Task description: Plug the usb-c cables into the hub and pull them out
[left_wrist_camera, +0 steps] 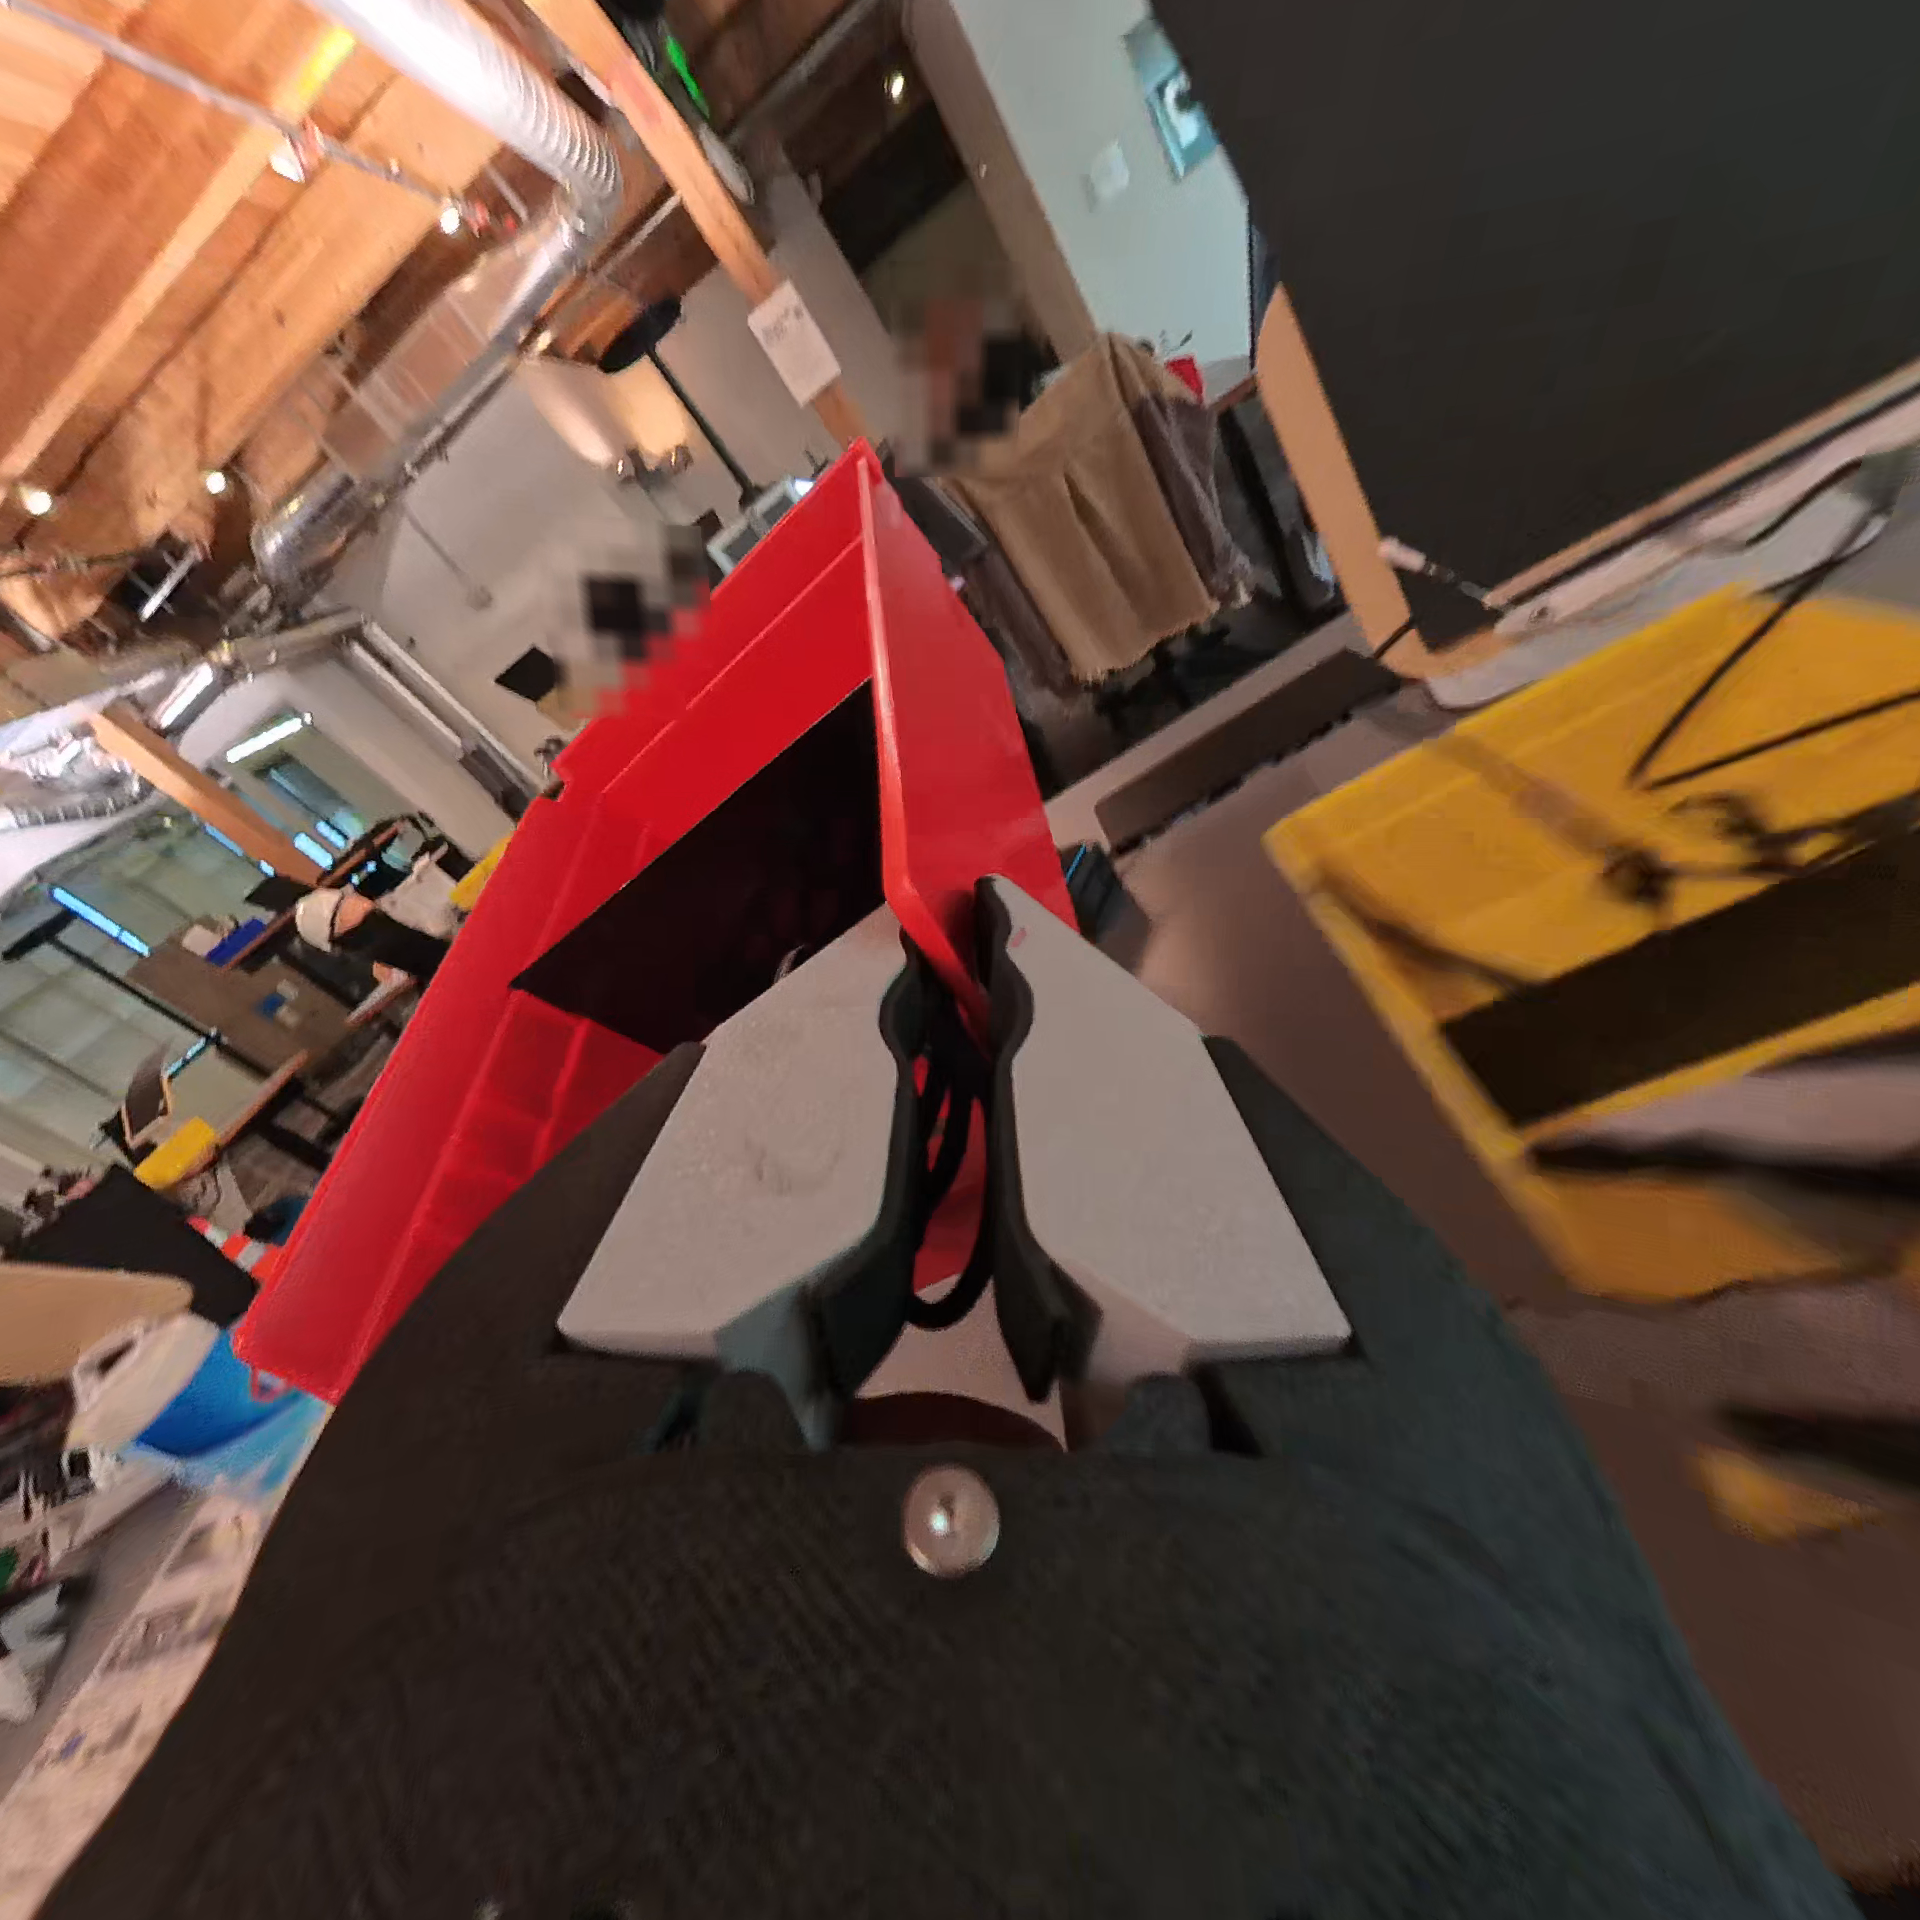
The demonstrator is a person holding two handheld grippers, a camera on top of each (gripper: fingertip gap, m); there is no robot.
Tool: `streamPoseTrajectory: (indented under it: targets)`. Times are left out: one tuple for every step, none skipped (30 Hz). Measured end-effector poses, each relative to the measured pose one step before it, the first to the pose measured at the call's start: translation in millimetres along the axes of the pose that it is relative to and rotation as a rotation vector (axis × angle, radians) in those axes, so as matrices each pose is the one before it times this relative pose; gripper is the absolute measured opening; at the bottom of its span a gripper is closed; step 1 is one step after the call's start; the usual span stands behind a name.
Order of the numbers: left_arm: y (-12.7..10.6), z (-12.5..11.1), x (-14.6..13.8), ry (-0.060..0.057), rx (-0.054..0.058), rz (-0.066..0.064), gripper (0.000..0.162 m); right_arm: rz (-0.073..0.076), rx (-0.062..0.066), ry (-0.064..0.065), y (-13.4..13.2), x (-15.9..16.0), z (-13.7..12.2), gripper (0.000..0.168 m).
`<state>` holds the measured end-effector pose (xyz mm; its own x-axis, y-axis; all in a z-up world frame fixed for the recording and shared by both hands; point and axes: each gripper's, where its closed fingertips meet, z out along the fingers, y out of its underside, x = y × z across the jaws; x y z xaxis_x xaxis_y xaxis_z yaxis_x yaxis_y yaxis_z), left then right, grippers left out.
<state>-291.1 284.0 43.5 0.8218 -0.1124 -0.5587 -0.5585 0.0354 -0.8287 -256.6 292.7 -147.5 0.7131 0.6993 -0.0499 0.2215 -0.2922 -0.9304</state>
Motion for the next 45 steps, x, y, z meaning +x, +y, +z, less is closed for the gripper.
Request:
streamPoseTrajectory:
  targets:
    - [-15.06,2.50,0.20,0.0113,0.0195,0.0093,0.004,-0.0046,0.0206,0.0303,-8.87,-11.97,13.95,0.040]
    - [-14.31,2.36,1.48,0.0105,0.0148,0.0164,0.005,-0.0150,0.0103,0.0019,-7.10,-15.49,8.77,0.043]
    - [-13.73,1.75,2.39,0.0087,0.0133,0.0219,0.004,-0.0125,0.0115,-0.0159,-6.41,-15.74,4.43,0.048]
    - [-13.18,1.15,2.90,0.0092,0.0148,0.0228,0.005,-0.0038,0.0100,-0.0116,-4.93,-11.53,0.30,0.052]
    - [-12.72,0.85,3.06,0.0099,0.0177,0.0201,0.005,0.0051,0.0086,-0.0144,-3.31,-7.22,-4.00,0.054]
    - [-12.09,0.25,2.69,0.0092,0.0203,0.0183,0.005,0.0206,0.0150,-0.0281,-2.07,-4.68,-8.52,0.054]
    - [-11.57,-0.77,2.27,0.0110,0.0236,0.0118,0.005,0.0263,0.0270,-0.0472,-1.45,-3.28,-13.53,0.054]
    - [-11.17,-1.48,2.54,0.0141,0.0265,0.0019,0.005,0.0184,0.0353,-0.0511,-1.49,-1.35,-17.14,0.055]
    - [-10.18,-1.72,3.71,0.0134,0.0272,-0.0029,0.005,0.0022,0.0315,-0.0447,-1.36,1.15,-19.53,0.057]
    - [-9.26,-1.46,6.20,0.0138,0.0274,-0.0011,0.004,-0.0158,0.0227,-0.0300,-1.66,4.54,-21.37,0.058]
    - [-7.45,-0.82,8.82,0.0096,0.0231,0.0079,0.004,-0.0315,0.0250,-0.0069,-2.74,9.81,-23.33,0.058]
    - [-6.17,-0.13,11.85,0.0101,0.0196,0.0148,0.004,-0.0306,0.0327,0.0296,-4.72,17.65,-24.56,0.056]
    - [-5.60,0.84,14.76,0.0150,0.0191,0.0133,0.004,-0.0263,0.0266,0.0430,-5.19,22.41,-24.91,0.053]
    - [-5.28,1.64,16.83,0.0154,0.0177,0.0140,0.004,-0.0260,0.0177,0.0367,-4.40,24.04,-24.25,0.050]
    - [-4.90,2.16,18.23,0.0169,0.0164,0.0155,0.004,-0.0233,0.0066,0.0445,-2.68,26.86,-23.48,0.049]
    - [-4.92,2.82,19.25,0.0205,0.0158,0.0119,0.004,-0.0152,0.0007,0.0619,-0.56,30.60,-22.21,0.048]
    - [-4.47,3.19,20.13,0.0227,0.0150,0.0093,0.004,-0.0072,-0.0074,0.0591,1.96,31.11,-20.00,0.046]
    - [-4.06,3.42,21.21,0.0245,0.0151,0.0086,0.004,0.0026,-0.0240,0.0454,5.06,29.52,-17.28,0.046]
    - [-3.21,3.83,22.66,0.0280,0.0158,0.0006,0.005,0.0106,-0.0343,0.0482,7.68,29.60,-15.68,0.048]
    - [-1.74,4.59,24.79,0.0322,0.0139,-0.0006,0.005,0.0148,-0.0297,0.0534,8.49,29.53,-14.06,0.048]
    - [0.17,5.34,25.78,0.0303,0.0079,0.0098,0.005,0.0171,-0.0322,0.0369,9.84,26.03,-12.03,0.047]
    - [1.86,5.90,25.45,0.0291,0.0021,0.0137,0.005,0.0195,-0.0398,0.0159,11.10,20.96,-10.40,0.048]
    - [2.47,6.87,24.24,0.0292,0.0001,0.0021,0.005,0.0240,-0.0388,0.0174,11.33,18.73,-9.28,0.050]
    - [3.42,7.94,22.89,0.0294,-0.0042,-0.0016,0.005,0.0247,-0.0289,0.0224,10.07,16.73,-8.30,0.051]
    - [4.56,8.92,20.80,0.0289,-0.0147,0.0057,0.005,0.0169,-0.0217,0.0079,8.52,11.68,-7.27,0.052]
    - [4.39,9.77,18.43,0.0299,-0.0163,-0.0035,0.006,0.0097,-0.0171,-0.0022,7.04,7.09,-5.83,0.052]
    - [3.16,10.74,16.22,0.0295,-0.0068,-0.0163,0.006,0.0036,-0.0144,0.0030,5.52,5.00,-4.77,0.054]
    - [1.83,12.28,14.03,0.0210,0.0006,-0.0095,0.008,-0.0055,-0.0094,0.0062,3.74,2.99,-3.73,0.054]
    - [2.99,13.65,14.15,0.0257,-0.0162,-0.0099,0.010,-0.0110,-0.0066,0.0014,1.80,-0.31,-2.80,0.055]
    - [3.98,12.83,19.56,0.0636,-0.0312,-0.0063,0.014,-0.0137,-0.0024,-0.0016,-0.65,-2.95,-2.44,0.056]
    - [-2.36,9.93,13.31,0.0213,0.0072,-0.0256,0.015,-0.0180,0.0064,-0.0002,-3.62,-4.77,-2.32,0.058]
    - [-3.99,6.35,10.62,0.0223,0.0136,-0.0355,0.016,-0.0229,0.0116,0.0019,-5.64,-5.84,-2.27,0.059]
    - [-1.47,3.02,8.94,0.0446,-0.0182,-0.0486,0.019,-0.0281,0.0114,0.0001,-6.34,-7.14,-2.09,0.059]
    - [-6.37,-2.70,3.58,0.0407,0.0042,-0.0606,0.027,-0.0318,0.0064,-0.0002,-5.90,-7.63,-1.32,0.059]
    - [-9.87,-8.65,0.05,0.0385,0.0325,-0.0572,0.034,-0.0299,0.0014,0.0034,-5.20,-6.94,-0.69,0.060]
    - [-7.92,-12.19,-3.27,0.0301,0.0238,-0.0497,0.041,-0.0251,-0.0039,0.0022,-4.05,-6.46,0.05,0.060]
    - [-4.40,-14.46,-7.46,0.0103,0.0056,-0.0455,0.054,-0.0195,-0.0104,-0.0061,-2.59,-7.05,0.56,0.060]
    - [-1.90,-16.73,-9.99,-0.0006,0.0018,-0.0340,0.064,-0.0157,-0.0094,-0.0201,-2.19,-9.11,0.52,0.061]
    - [0.07,-18.74,-11.18,-0.0015,0.0039,-0.0185,0.066,-0.0154,-0.0045,-0.0328,-2.27,-11.61,0.39,0.061]
    - [2.41,-19.19,-13.53,-0.0106,0.0007,-0.0150,0.064,-0.0190,-0.0021,-0.0407,-1.99,-13.77,0.51,0.059]
    - [5.69,-18.51,-15.19,-0.0152,-0.0097,-0.0167,0.061,-0.0228,-0.0073,-0.0406,-0.76,-14.88,2.01,0.057]
    - [9.40,-16.63,-17.65,-0.0273,-0.0237,-0.0170,0.061,-0.0277,-0.0196,-0.0310,1.35,-14.01,4.37,0.057]
    - [12.01,-14.08,-20.13,-0.0430,-0.0276,-0.0193,0.061,-0.0376,-0.0369,-0.0115,4.56,-10.52,6.51,0.057]
    - [13.25,-11.12,-20.47,-0.0453,-0.0271,-0.0239,0.060,-0.0468,-0.0493,0.0188,7.32,-4.01,7.69,0.056]
    - [13.72,-8.52,-19.75,-0.0439,-0.0267,-0.0315,0.060,-0.0495,-0.0595,0.0399,10.69,1.77,8.16,0.051]
